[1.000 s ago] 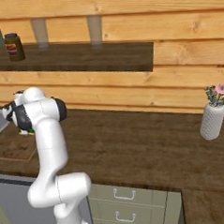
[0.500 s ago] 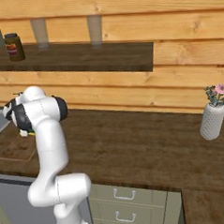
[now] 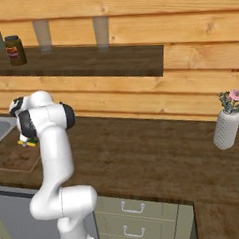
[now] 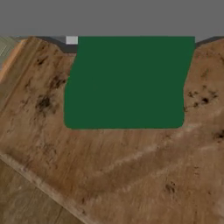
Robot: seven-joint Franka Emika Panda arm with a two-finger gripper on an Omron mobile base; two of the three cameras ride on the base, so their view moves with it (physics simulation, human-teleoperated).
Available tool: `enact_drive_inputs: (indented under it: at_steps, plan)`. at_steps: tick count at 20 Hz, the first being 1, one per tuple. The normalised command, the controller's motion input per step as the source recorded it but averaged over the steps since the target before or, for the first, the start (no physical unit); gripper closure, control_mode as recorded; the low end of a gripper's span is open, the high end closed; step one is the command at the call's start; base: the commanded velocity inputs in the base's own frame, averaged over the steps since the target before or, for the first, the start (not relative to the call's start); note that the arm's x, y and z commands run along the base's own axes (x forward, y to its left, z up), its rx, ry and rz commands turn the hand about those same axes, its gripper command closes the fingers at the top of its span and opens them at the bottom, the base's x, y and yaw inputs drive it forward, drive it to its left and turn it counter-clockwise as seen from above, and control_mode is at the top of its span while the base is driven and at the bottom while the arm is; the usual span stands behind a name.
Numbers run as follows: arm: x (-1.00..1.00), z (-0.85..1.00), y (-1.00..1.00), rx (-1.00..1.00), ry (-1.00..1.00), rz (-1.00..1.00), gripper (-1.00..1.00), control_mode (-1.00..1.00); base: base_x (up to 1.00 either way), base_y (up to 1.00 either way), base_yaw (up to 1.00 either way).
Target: Pick up the sponge from the counter and clean the cutting board by briefly scrubbing or pressing down on the cutting board. Once finished, release the sponge.
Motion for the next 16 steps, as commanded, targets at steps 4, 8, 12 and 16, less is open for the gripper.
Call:
enact_drive_inputs:
  at_steps: [4, 8, 12, 16]
  plan:
    - [-1.00, -0.60, 0.00, 0.00, 0.06, 0.00, 1.00, -1.00, 0.00, 0.00, 0.00]
    - [-1.00, -0.80, 0.00, 0.00, -0.20, -0.04, 1.00, -1.00, 0.00, 0.00, 0.00]
    - [-1.00, -0.73, 0.00, 0.07, -0.31, -0.02, 1.00, -1.00, 0.00, 0.00, 0.00]
    - [-1.00, -0.55, 0.00, 0.15, -0.20, -0.02, 1.00, -1.00, 0.00, 0.00, 0.00]
